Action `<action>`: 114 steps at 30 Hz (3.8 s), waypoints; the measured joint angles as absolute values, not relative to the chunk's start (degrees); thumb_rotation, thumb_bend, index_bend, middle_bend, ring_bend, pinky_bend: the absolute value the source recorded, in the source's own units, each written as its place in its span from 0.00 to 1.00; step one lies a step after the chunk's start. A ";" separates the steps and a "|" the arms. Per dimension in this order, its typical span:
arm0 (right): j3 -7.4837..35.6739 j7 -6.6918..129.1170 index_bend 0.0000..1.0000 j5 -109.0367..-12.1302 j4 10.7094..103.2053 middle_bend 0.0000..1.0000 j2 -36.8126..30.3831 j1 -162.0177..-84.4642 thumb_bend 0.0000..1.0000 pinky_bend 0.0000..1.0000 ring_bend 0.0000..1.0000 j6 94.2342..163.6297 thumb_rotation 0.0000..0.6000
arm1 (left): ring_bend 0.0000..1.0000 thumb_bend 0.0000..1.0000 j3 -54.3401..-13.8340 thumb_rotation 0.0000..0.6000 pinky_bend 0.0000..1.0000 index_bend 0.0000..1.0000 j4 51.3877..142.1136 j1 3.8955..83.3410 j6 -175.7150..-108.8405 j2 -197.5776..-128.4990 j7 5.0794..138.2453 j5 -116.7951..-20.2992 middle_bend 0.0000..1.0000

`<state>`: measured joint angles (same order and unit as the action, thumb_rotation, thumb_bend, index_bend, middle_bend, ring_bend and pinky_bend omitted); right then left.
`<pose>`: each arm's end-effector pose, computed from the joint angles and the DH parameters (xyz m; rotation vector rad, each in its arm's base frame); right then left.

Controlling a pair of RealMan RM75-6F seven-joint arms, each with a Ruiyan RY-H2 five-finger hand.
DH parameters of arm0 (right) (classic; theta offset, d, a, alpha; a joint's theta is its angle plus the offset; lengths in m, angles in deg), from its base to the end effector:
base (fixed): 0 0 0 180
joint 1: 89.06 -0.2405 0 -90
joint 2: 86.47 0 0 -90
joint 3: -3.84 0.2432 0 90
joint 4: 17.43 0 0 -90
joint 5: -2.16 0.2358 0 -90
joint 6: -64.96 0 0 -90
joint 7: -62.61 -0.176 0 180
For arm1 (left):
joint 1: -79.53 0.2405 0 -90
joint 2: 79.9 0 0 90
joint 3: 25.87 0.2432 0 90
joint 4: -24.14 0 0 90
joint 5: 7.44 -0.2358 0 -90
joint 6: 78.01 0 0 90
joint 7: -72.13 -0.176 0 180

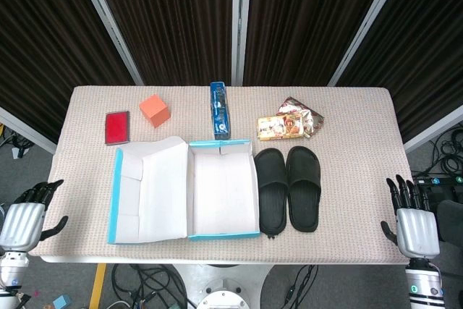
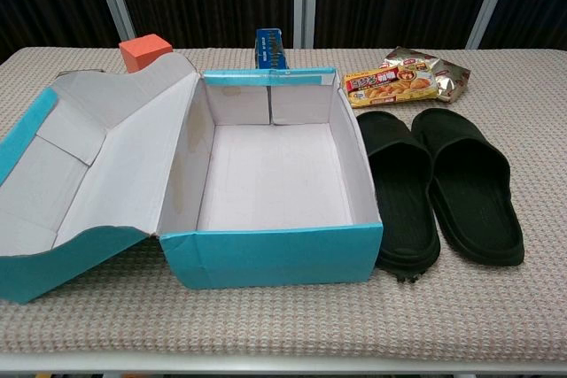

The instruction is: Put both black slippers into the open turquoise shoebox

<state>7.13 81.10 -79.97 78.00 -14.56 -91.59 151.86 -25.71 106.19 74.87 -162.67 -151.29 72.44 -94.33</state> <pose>-0.2966 -0.2012 0.0918 1.3458 -0.8442 0.7517 -0.3366 0.2023 0.0963 -1.4399 -0.9048 -0.8373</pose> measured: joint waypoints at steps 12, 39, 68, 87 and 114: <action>10.52 87.86 0.00 -73.78 89.86 0.22 -20.35 -99.90 0.15 0.19 0.12 139.01 1.00 | 0.13 0.26 -25.83 1.00 0.25 0.14 106.19 74.25 -163.91 -150.44 75.22 -97.02 0.21; 17.18 120.15 0.00 0.15 77.98 0.11 -2.41 -153.09 0.06 0.05 0.01 118.53 1.00 | 0.13 0.26 -23.80 1.00 0.25 0.18 100.22 75.67 -160.87 -150.83 84.76 -95.33 0.21; 14.71 125.27 0.15 7.44 67.59 0.27 6.83 -159.26 0.07 0.05 0.02 122.70 1.00 | 0.13 0.26 -23.96 1.00 0.25 0.19 96.86 75.84 -160.03 -151.32 91.81 -95.21 0.22; 14.45 124.54 0.45 1.94 68.28 0.38 7.41 -158.67 0.11 0.11 0.10 125.04 1.00 | 0.13 0.26 -23.89 1.00 0.25 0.24 97.60 75.84 -158.80 -150.81 92.93 -94.62 0.22; 16.49 111.45 0.59 -15.77 89.12 0.49 -9.84 -149.94 0.17 0.34 0.26 132.31 1.00 | 0.13 0.26 -23.43 1.00 0.25 0.24 100.30 75.54 -157.99 -150.12 89.61 -95.13 0.22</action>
